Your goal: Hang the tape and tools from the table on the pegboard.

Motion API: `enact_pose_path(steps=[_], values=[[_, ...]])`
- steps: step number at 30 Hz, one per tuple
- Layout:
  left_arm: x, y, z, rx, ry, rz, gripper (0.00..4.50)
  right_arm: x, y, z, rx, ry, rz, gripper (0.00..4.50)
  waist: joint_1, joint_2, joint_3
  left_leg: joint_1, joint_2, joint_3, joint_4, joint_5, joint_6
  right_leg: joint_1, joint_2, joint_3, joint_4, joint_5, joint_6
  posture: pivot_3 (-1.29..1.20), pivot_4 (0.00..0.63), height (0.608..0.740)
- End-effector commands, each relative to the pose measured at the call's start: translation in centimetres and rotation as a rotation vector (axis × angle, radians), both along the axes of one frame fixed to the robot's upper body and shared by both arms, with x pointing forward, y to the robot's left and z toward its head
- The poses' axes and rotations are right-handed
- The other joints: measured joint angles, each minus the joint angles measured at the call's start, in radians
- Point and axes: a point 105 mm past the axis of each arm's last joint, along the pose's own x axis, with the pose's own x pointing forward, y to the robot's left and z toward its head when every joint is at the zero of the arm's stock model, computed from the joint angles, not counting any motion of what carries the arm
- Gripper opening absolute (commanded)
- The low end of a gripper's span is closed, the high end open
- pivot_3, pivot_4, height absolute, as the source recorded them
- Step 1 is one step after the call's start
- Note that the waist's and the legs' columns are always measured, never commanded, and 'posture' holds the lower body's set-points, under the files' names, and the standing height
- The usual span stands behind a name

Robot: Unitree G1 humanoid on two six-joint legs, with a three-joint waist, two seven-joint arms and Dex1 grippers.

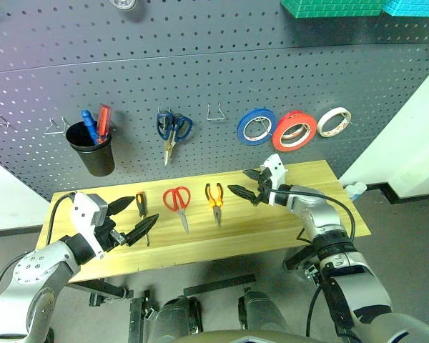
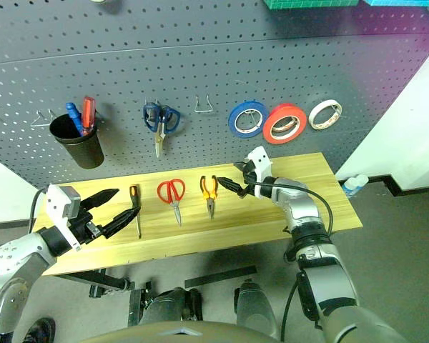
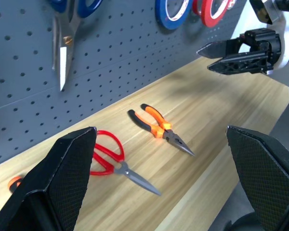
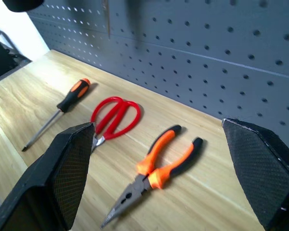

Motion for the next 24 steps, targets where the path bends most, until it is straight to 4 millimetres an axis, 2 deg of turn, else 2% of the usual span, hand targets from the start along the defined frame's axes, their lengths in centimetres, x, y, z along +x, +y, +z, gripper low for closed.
enact_pose_path(steps=[1,13,24], values=[[0.01,-0.30,1.32,-0.002,-0.056,-0.009,4.50,0.61,-0.22,2.37,0.042,-0.088,-0.006,4.42,0.000,0.000,0.000,0.000,0.000,0.000,0.000,0.000,0.000,0.000,0.000,0.000,0.000,0.000,0.000,-0.06,0.100,0.740],[0.28,-0.56,1.30,-0.006,-0.056,-0.020,4.50,0.64,-0.48,1.81,0.016,-0.086,-0.024,4.42,-0.002,0.000,0.000,0.000,0.000,0.000,-0.003,0.000,0.000,0.000,0.000,0.000,-0.002,0.000,0.000,-0.07,0.100,0.740],[0.34,-0.65,1.40,-0.007,-0.057,-0.021,4.50,0.44,0.06,1.44,0.009,-0.074,-0.006,4.42,-0.002,0.000,0.000,0.000,0.000,0.001,-0.006,0.000,-0.001,-0.001,0.000,0.000,-0.003,0.000,0.000,-0.07,0.103,0.740]])
